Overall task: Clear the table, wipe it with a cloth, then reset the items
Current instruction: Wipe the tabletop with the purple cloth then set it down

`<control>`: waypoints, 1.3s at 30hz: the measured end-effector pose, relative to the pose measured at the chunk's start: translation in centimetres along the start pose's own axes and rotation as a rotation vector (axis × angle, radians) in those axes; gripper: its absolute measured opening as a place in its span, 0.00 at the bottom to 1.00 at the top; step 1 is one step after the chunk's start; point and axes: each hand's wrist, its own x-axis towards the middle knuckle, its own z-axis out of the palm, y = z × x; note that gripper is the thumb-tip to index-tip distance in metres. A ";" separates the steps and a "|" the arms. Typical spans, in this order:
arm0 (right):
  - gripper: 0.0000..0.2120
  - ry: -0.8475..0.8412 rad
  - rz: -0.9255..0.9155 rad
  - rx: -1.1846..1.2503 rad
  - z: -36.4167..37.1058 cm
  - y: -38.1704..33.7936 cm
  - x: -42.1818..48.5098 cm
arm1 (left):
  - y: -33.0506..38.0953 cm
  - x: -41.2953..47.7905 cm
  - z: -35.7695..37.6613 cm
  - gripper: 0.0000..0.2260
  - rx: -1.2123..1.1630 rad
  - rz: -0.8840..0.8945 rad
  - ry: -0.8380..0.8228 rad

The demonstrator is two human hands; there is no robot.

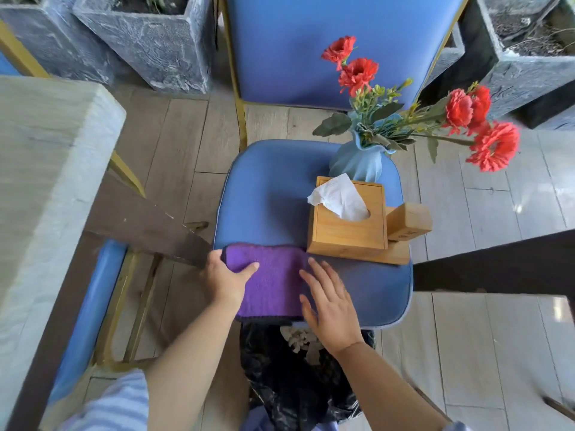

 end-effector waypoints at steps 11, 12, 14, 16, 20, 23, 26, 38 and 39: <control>0.32 -0.220 0.067 -0.323 0.7 1.3 0.2 | -3.0 -1.0 -1.8 0.06 -0.250 0.015 -0.168; 0.32 -0.229 0.068 -0.319 0.7 1.3 0.3 | -3.3 -1.1 -2.1 0.08 -0.261 0.015 -0.198; 0.32 -0.254 0.073 -0.303 0.5 1.1 0.3 | -3.8 -1.5 -2.8 0.10 -0.333 0.016 -0.227; 0.32 -0.281 0.083 -0.281 0.0 0.7 0.2 | -3.6 -2.4 -3.5 0.11 -0.395 0.073 -0.258; 0.32 -0.277 0.081 -0.053 -2.7 -2.0 0.2 | -2.0 -5.4 -5.4 0.05 -0.366 0.238 -0.349; 0.30 -0.282 0.028 0.088 -6.5 -5.7 -0.3 | -0.6 -8.4 -7.2 0.07 -0.181 0.354 -0.324; 0.28 -0.309 -0.053 0.124 -10.9 -10.2 -1.7 | 0.6 -11.7 -10.5 0.16 -0.012 0.390 -0.354; 0.27 0.043 -0.368 0.223 -21.2 -24.1 -14.1 | -6.1 -29.7 -27.4 0.12 -0.366 0.539 -0.326; 0.26 0.036 -0.377 0.253 -21.8 -25.4 -15.7 | -7.5 -31.4 -28.4 0.11 -0.422 0.532 -0.309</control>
